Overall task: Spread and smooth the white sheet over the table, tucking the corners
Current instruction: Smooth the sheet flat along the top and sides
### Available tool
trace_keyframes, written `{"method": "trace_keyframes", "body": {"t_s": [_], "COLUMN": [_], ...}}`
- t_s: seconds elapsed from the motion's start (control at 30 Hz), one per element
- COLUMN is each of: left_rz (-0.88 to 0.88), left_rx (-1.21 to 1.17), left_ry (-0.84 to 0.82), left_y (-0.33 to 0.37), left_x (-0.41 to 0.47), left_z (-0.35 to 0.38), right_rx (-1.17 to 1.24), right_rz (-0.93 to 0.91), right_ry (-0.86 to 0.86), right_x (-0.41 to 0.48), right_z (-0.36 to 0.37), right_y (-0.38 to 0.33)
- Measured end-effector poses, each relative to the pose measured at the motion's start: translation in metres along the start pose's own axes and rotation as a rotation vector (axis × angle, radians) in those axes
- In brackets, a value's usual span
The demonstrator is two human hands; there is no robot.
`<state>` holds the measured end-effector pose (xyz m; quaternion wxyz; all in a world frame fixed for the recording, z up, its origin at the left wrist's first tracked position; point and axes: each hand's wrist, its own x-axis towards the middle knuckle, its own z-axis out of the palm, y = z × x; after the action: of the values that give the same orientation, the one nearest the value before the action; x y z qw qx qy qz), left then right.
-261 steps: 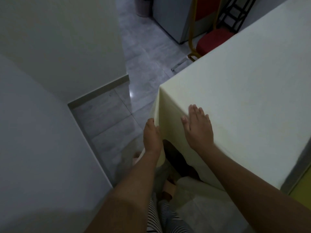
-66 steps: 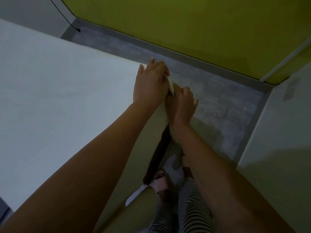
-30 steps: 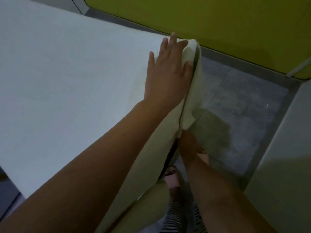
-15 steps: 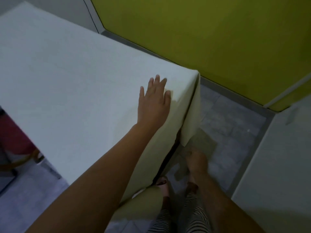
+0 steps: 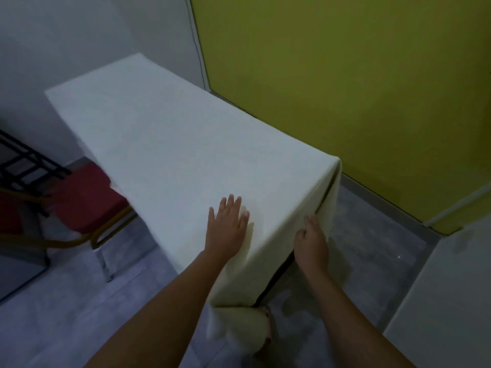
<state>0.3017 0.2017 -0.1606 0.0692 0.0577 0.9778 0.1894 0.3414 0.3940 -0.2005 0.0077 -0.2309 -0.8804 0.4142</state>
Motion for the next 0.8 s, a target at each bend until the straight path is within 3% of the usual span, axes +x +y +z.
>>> {"method": "trace_keyframes", "body": {"t_s": [0.17,0.43,0.53,0.8], "left_rz": [-0.026,-0.063,-0.066,0.112], "left_rx": [0.042,0.141,0.159,0.188], "left_ry": [-0.025,-0.144,-0.169,-0.154], "left_y": [-0.036,-0.104,-0.131,-0.190], "left_x": [-0.026,-0.047,-0.051,-0.044], "left_z": [-0.016,-0.035,-0.043,-0.061], "right_rx": [-0.056,-0.610,-0.684,-0.790], "right_rz": [-0.159,-0.303,-0.325,-0.339], "right_ry": [0.085,-0.094,-0.131,-0.125], "right_x": [-0.043,-0.089,-0.097,-0.125], "right_z": [0.027,0.077,0.090,0.135], "right_y": [-0.046,-0.084,-0.097,-0.125]}}
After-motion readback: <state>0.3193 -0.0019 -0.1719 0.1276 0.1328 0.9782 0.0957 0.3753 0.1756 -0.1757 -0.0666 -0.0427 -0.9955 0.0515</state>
